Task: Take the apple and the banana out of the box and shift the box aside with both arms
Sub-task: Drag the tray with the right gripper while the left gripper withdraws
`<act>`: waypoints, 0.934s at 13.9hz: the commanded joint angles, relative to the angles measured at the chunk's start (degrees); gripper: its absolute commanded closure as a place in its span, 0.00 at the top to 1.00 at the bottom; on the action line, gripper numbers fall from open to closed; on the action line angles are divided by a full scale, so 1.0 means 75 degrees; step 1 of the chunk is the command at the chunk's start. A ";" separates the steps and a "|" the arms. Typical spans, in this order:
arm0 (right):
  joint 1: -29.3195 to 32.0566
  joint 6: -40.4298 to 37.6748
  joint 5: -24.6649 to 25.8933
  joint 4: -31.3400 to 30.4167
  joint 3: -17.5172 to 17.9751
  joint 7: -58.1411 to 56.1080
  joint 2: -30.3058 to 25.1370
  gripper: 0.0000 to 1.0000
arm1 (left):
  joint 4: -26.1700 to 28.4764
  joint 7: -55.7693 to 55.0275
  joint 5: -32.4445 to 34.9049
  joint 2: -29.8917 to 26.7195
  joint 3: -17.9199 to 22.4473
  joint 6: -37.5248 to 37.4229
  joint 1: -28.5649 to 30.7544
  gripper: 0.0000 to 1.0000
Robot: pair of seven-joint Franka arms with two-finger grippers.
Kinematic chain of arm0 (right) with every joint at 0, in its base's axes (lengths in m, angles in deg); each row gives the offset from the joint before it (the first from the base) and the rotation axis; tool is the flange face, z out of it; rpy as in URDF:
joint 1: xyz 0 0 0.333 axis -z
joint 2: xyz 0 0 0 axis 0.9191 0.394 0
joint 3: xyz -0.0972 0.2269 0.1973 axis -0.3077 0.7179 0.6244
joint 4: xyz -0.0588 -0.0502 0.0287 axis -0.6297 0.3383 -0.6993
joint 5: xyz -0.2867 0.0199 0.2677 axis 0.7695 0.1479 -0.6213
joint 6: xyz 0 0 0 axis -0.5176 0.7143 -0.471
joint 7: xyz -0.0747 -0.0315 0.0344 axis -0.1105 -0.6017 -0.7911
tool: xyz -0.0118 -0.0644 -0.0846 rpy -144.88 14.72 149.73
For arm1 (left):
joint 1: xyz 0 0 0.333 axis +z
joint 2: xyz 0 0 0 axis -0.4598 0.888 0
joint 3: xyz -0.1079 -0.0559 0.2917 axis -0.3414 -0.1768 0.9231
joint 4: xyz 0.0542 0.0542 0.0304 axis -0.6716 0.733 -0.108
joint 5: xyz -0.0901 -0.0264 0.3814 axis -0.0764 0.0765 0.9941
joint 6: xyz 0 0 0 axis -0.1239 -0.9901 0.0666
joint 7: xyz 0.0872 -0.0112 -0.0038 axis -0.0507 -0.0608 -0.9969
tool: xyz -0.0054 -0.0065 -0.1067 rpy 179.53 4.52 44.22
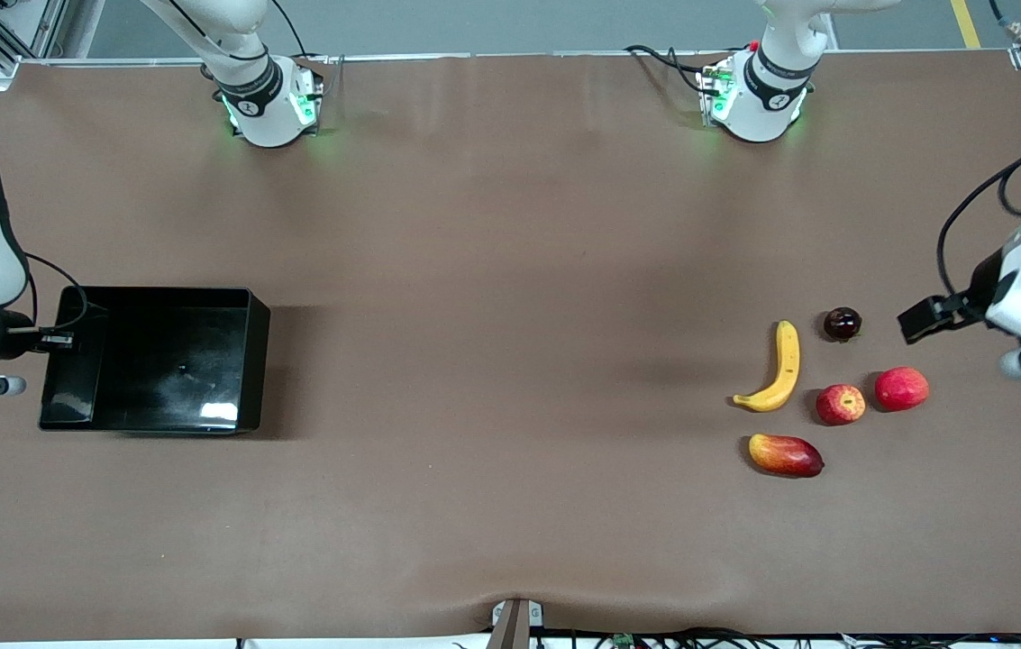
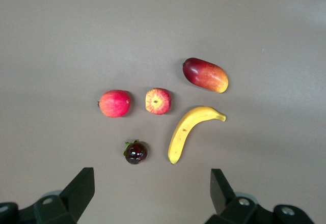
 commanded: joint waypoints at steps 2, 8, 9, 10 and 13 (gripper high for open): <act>0.0295 0.0826 -0.0217 -0.0727 0.0175 -0.0427 -0.0148 0.00 | 0.0042 0.0001 -0.0220 -0.0384 -0.0040 -0.0413 0.0039 1.00; 0.0168 -0.0033 -0.0229 -0.0088 0.0222 -0.0498 -0.0159 1.00 | 0.0054 0.0001 -0.0325 -0.0536 -0.0039 -0.0589 0.0155 1.00; 0.0132 -0.0386 -0.0252 0.0391 0.0257 -0.0487 -0.0159 1.00 | 0.0065 0.0012 -0.0429 -0.0572 -0.0040 -0.0600 0.0226 1.00; 0.0120 -0.0633 -0.0264 0.0883 0.0408 -0.0498 -0.0159 1.00 | 0.0054 0.0013 -0.0477 -0.0630 -0.0028 -0.0600 0.0238 1.00; -0.0393 -0.1523 -0.0252 0.2360 0.0574 -0.0452 -0.0148 1.00 | 0.0089 0.0024 -0.0478 -0.0771 -0.0028 -0.0717 0.0250 1.00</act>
